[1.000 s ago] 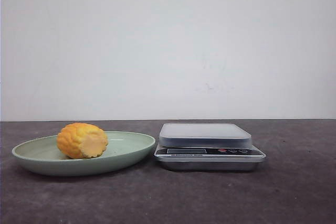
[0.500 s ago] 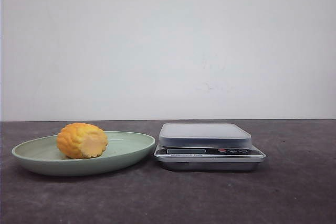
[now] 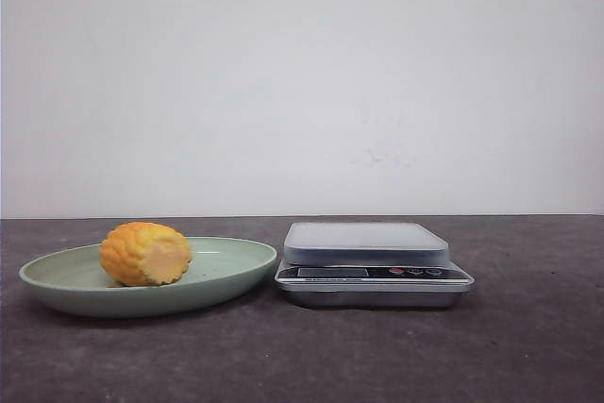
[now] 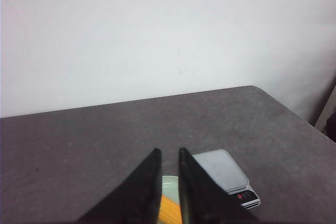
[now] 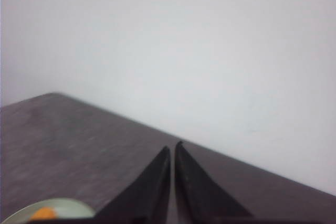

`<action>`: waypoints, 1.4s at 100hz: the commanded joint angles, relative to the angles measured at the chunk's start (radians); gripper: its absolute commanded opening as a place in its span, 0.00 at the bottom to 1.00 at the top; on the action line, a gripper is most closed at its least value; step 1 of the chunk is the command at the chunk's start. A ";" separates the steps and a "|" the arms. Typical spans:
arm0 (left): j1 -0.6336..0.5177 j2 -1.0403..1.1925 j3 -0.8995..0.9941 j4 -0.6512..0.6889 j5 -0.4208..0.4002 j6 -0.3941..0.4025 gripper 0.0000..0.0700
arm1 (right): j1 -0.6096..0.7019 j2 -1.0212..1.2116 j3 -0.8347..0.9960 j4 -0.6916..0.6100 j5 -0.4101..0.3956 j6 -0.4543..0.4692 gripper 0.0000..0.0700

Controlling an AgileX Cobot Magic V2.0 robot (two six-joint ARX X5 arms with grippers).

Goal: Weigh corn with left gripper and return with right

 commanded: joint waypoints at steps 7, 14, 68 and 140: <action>-0.005 0.004 0.024 -0.053 -0.003 -0.003 0.02 | -0.166 -0.062 0.000 -0.055 -0.098 -0.053 0.01; -0.005 0.004 0.024 -0.053 -0.002 -0.003 0.02 | -0.249 -0.101 -0.050 -0.064 -0.097 -0.060 0.01; -0.005 0.004 0.034 -0.053 -0.002 -0.003 0.02 | -0.623 -0.522 -0.828 0.132 -0.243 0.129 0.01; -0.005 0.004 0.035 -0.053 -0.002 -0.003 0.02 | -0.677 -0.566 -0.959 0.148 -0.386 0.125 0.01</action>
